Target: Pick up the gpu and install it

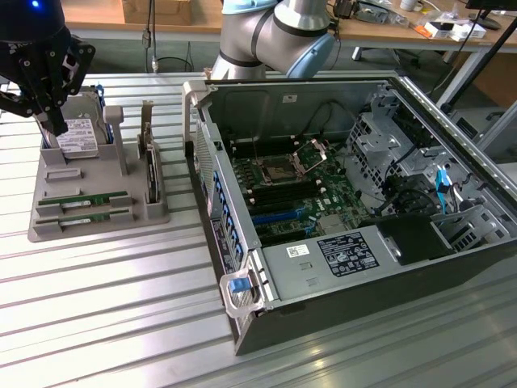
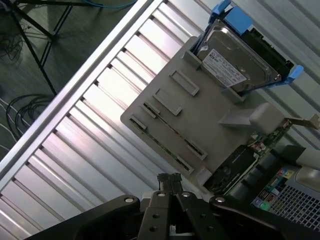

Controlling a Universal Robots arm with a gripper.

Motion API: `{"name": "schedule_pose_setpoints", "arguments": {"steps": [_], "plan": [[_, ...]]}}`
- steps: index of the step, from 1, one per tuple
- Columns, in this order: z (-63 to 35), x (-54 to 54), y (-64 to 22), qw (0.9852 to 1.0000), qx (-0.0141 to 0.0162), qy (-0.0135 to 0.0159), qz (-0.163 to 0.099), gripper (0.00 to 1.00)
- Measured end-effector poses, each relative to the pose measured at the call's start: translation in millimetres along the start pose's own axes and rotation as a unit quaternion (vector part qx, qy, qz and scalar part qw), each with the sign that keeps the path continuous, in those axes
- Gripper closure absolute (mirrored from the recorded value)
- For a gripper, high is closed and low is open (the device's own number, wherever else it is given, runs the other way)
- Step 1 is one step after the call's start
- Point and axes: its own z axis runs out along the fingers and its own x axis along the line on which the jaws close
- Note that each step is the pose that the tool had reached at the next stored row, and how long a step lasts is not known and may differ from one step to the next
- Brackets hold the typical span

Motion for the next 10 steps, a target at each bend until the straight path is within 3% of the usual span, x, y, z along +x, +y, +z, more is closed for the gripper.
{"name": "schedule_pose_setpoints", "arguments": {"steps": [10], "plan": [[0.0, 0.0, 0.0, 0.9995, 0.0, 0.0013, -0.032, 0.9]]}}
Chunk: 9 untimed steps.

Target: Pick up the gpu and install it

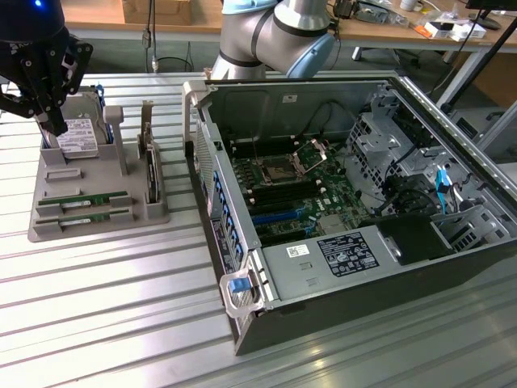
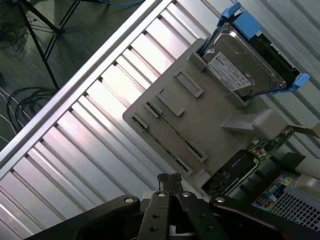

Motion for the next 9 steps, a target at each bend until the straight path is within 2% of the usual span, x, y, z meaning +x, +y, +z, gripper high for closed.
{"name": "schedule_pose_setpoints", "arguments": {"steps": [9], "plan": [[0.0, 0.0, 0.0, 0.9995, 0.0, 0.0013, -0.03, 0.9]]}}
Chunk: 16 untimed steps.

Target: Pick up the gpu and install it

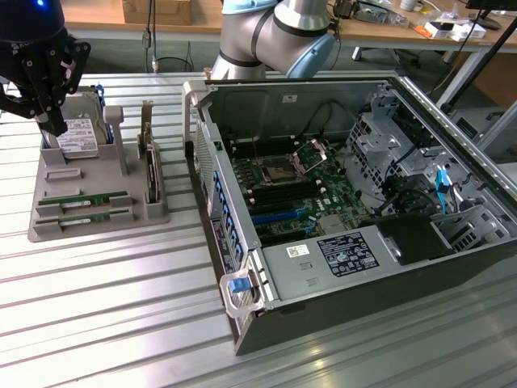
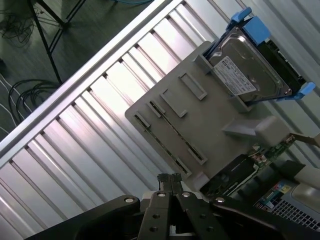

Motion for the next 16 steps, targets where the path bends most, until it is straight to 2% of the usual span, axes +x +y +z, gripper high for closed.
{"name": "schedule_pose_setpoints", "arguments": {"steps": [11, 16], "plan": [[0.0, 0.0, 0.0, 0.9995, 0.0, 0.0014, -0.033, 0.9], [0.0, 0.0, 0.0, 0.9987, 0.0, 0.0021, -0.05, 0.9]]}}
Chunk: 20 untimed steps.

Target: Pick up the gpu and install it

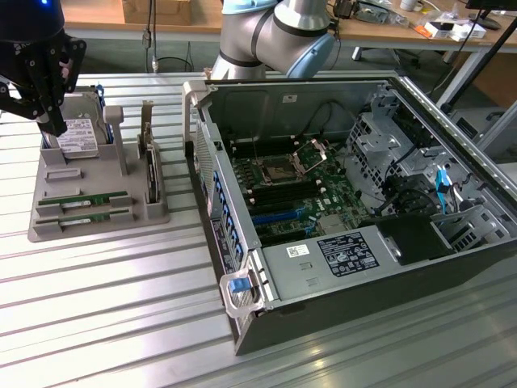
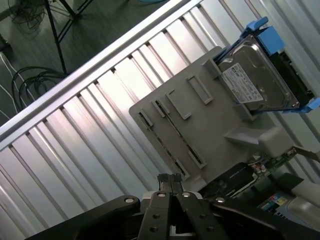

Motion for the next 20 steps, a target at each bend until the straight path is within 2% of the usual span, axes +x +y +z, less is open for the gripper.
{"name": "schedule_pose_setpoints", "arguments": {"steps": [10, 20], "plan": [[0.0, 0.0, 0.0, 0.9996, 0.0, 0.0013, -0.029, 0.9], [0.0, 0.0, 0.0, 0.9981, 0.0, 0.0026, -0.061, 0.9]]}}
